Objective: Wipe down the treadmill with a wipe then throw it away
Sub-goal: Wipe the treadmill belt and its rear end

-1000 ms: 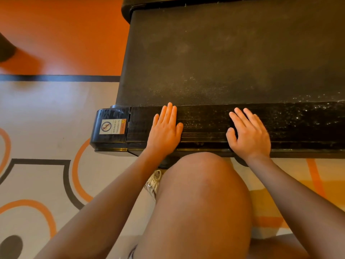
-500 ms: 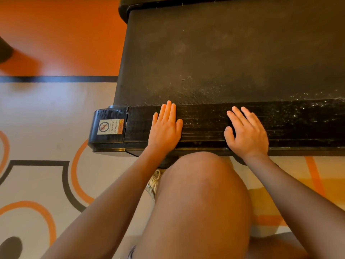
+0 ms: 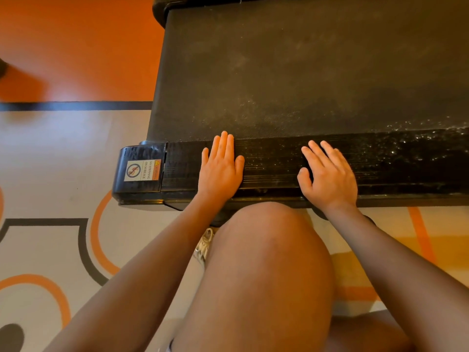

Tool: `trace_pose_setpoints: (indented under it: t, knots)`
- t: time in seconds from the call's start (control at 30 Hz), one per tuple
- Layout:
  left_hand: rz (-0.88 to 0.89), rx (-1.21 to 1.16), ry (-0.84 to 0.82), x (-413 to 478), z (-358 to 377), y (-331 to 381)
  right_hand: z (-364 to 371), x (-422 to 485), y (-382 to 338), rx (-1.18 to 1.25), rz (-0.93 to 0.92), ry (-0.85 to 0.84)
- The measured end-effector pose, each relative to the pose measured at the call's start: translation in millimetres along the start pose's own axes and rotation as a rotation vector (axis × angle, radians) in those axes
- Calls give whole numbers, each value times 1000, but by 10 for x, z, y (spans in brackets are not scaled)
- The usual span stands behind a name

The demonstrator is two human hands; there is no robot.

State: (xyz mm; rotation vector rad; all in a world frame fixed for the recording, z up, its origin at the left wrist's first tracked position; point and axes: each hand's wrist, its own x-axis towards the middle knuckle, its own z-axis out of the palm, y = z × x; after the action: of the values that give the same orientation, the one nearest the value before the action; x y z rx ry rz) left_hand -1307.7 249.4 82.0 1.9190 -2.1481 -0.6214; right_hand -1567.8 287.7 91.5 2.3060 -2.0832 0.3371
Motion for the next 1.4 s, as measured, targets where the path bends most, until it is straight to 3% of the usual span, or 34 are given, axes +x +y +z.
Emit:
trace_pose_setpoints:
  t: [0.27,0.53,0.73,1.0,1.2,1.4]
  knots:
    - [2,2,14,-556,92,-50,-3,-8,-17,0,-1,14]
    - [-27,17,-6,28,4,123,-8,-1,-20,7,1,15]
    - [1,-22,-25,-460,129,167,5,-6,-18,-4,7,12]
    - [-26,20,-36,-1,32,157,11,-3,2,-1,8,-5]
    - [6,31,-42,-541,62,64,10,2,15,25,-4,-2]
    - [17,52,-47,-102,14,76,15,5,19,20,-9,-1]
